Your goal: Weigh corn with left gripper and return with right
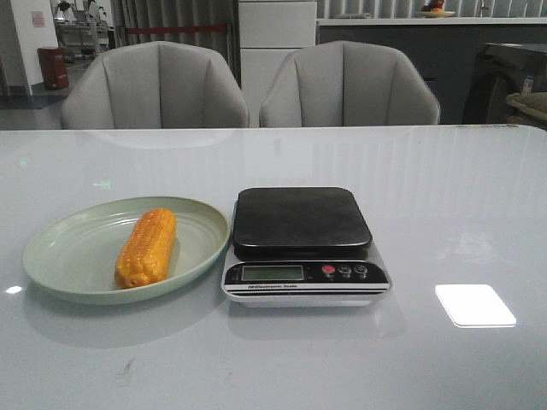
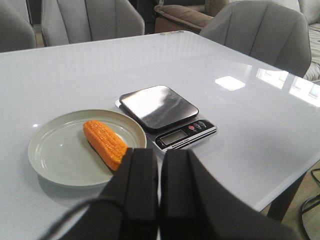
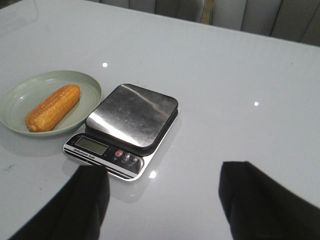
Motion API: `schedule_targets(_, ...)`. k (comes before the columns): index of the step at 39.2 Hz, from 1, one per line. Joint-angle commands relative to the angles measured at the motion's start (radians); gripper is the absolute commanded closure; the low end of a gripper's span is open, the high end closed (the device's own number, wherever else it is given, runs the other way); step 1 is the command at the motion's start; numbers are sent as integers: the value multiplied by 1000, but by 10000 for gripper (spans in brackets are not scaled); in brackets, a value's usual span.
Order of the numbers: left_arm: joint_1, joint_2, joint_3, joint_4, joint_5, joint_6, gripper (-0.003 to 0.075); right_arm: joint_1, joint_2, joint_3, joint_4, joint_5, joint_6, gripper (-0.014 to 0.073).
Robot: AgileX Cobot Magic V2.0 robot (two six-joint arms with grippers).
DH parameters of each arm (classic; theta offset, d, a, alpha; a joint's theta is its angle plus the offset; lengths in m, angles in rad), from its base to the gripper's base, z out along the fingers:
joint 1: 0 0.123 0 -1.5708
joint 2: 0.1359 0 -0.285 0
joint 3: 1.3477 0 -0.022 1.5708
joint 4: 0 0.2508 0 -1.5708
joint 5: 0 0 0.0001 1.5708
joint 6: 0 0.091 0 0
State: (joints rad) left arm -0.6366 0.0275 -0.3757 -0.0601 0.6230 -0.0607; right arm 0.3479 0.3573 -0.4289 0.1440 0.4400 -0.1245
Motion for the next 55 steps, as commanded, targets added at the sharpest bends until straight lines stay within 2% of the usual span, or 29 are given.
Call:
schedule_targets(1,1,12,-25,-3,-73,-6,606,-2,-137,32,7,-109,-21,32)
schedule_targets(10,1,12,-25,-3,-73,-6,606,-2,-331,160,10,-226,-18,32)
schedule_targets(28,1,12,-25,-3,-73,-6,606,-2,-338,240,10,-222,-18,40)
schedule_targets(30,1,12,-25,-3,-73,-6,606,-2,-338,240,10,-227,-18,70)
schedule_targets(32,1,12,-25,-3,-73,-6,606,-2,-338,240,10,-228,-18,139)
schedule_targets(39,1,12,-25,-3,-73,-6,606,-2,-338,240,10,-215,-18,487)
schedule_targets(43,1,12,-25,-3,-73,-6,606,-2,-338,240,10,-235,-18,454)
schedule_targets(55,1,12,-25,-3,-73,-6,606,-2,-338,240,10,-223,-18,454)
